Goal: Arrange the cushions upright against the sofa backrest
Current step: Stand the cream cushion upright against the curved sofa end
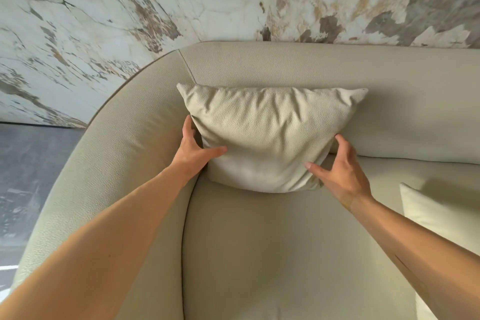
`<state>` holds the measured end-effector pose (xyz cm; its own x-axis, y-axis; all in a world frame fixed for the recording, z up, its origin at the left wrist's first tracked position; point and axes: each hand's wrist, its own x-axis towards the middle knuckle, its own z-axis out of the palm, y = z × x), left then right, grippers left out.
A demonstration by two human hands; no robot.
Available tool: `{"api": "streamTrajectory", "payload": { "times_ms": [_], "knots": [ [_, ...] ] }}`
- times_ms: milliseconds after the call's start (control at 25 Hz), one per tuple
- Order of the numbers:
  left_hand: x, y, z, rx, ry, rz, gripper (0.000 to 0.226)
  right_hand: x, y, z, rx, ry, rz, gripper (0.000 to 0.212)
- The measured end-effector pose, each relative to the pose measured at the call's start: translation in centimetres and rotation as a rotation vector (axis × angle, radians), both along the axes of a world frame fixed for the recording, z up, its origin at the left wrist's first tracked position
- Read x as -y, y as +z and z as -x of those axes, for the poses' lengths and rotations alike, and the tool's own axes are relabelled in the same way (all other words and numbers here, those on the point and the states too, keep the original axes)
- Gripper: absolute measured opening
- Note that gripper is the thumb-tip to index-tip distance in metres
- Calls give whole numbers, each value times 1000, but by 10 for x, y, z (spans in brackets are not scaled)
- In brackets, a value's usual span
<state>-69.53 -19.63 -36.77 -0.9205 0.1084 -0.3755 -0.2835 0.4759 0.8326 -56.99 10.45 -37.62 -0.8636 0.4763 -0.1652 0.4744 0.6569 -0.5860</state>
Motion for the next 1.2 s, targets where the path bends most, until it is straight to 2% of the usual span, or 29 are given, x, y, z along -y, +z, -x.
{"api": "streamTrajectory", "payload": {
  "times_ms": [160,360,600,880,1200],
  "knots": [
    [14,46,-17,-90,-87,133,119,2,46,-18,76,88,-162,102],
    [26,126,-58,-313,-252,488,118,19,134,-61,127,181,-350,94],
    [29,222,-108,-468,-400,646,114,21,231,-138,205,176,-469,85],
    [-18,282,-180,-634,-472,654,116,-32,302,-236,160,18,-550,87],
    [-154,310,-307,-668,-561,594,113,-166,331,-425,175,-194,-546,87]
  ]
}}
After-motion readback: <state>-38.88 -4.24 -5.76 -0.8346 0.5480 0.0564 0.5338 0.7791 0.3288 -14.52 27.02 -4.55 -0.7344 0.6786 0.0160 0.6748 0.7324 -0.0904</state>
